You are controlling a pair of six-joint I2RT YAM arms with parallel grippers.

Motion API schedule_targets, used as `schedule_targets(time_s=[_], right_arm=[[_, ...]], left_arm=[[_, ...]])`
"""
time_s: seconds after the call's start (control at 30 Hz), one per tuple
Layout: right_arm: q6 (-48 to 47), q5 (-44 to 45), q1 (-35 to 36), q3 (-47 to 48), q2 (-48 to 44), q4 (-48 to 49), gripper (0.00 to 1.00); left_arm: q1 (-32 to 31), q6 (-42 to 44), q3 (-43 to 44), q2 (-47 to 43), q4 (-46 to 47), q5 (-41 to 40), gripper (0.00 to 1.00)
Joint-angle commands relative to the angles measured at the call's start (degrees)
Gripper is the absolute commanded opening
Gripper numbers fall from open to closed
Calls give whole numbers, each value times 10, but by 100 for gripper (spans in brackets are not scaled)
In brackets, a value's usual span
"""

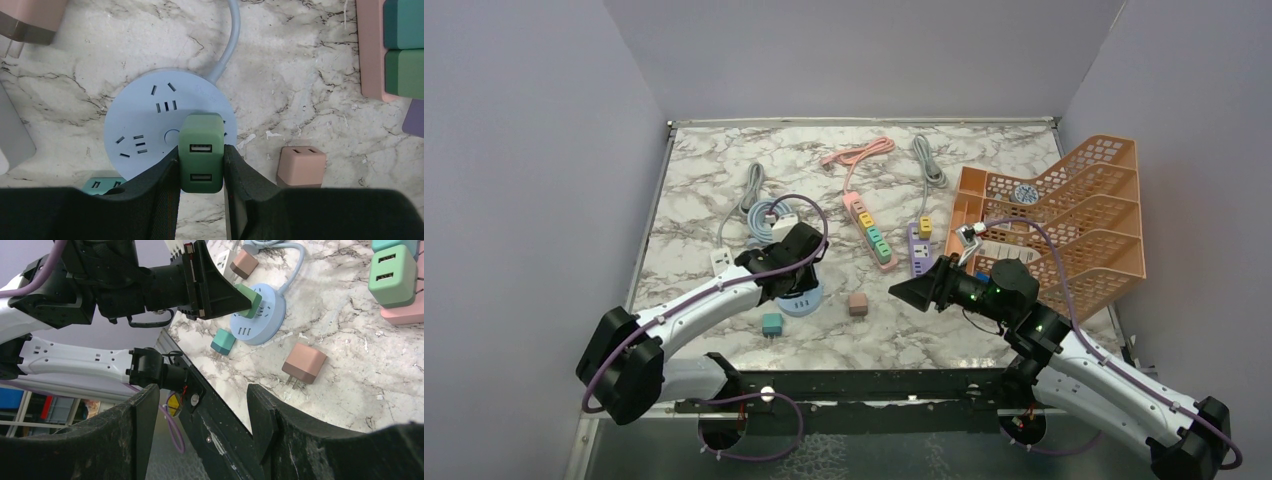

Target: Insert the plug

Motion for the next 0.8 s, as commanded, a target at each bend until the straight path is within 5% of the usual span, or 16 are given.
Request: schedule_targets(time_s=[0.0,0.33,0.77], right_arm=[[-6,14,2,-6,-5,1,64],[-5,18,2,-7,-3,-2,64],[-6,31,2,-10,-4,-15,64]], left_arm=[[-9,-20,0,9,-2,1,0],[-32,-61,-7,23,-6,-57,0],[-64,-120,42,155,-70,-110,0]])
